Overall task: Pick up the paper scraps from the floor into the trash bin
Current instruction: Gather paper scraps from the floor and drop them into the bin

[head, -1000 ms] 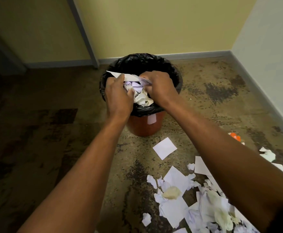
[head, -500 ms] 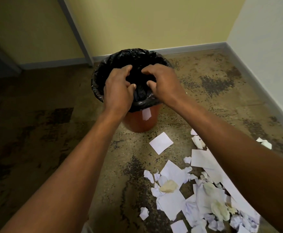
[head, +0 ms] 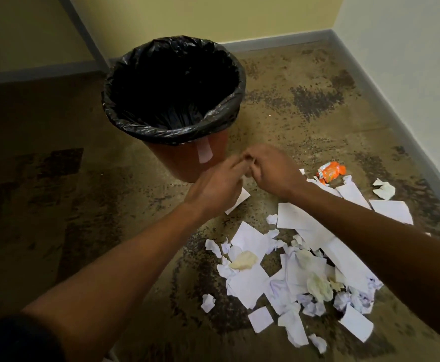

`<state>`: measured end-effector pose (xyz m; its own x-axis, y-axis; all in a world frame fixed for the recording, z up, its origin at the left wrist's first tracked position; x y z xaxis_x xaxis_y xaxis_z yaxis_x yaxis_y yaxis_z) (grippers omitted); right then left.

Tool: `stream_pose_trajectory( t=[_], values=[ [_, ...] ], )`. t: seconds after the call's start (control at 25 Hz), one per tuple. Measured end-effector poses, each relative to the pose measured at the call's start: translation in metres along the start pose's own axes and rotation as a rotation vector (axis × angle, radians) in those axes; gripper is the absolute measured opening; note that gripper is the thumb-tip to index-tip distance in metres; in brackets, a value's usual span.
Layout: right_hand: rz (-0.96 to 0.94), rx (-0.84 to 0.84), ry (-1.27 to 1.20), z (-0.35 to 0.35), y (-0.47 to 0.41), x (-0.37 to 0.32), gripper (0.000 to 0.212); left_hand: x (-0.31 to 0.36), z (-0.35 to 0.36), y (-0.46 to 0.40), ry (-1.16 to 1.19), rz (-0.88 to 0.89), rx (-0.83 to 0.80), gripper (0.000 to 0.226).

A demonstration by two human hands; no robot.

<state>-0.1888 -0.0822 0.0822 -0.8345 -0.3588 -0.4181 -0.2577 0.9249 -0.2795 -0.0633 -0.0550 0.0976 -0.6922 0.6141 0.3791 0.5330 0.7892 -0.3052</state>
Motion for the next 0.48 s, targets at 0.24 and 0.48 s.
stream_pose_trajectory(
  t=[0.24, 0.48],
  values=[
    [0.226, -0.640, 0.008, 0.086, 0.080, 0.020, 0.074, -0.060, 0.105, 0.054, -0.263, -0.191, -0.688, 0.090],
    [0.100, -0.785, 0.088, 0.119, 0.114, 0.006, 0.114, -0.081, 0.138, 0.062, -0.358, -0.177, -0.788, 0.126]
  ],
)
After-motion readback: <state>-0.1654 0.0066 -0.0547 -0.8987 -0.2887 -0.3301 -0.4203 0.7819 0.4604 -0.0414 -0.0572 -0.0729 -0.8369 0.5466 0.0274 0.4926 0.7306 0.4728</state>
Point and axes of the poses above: each hand's wrist, its own y-axis away from the middle knuckle, its own z-axis out of the palm, x = y × z, the point moved 6 cm from there along -y, towards the middle knuckle, and after that the axes turned 6 degrees about x, right-handed, at the moved point
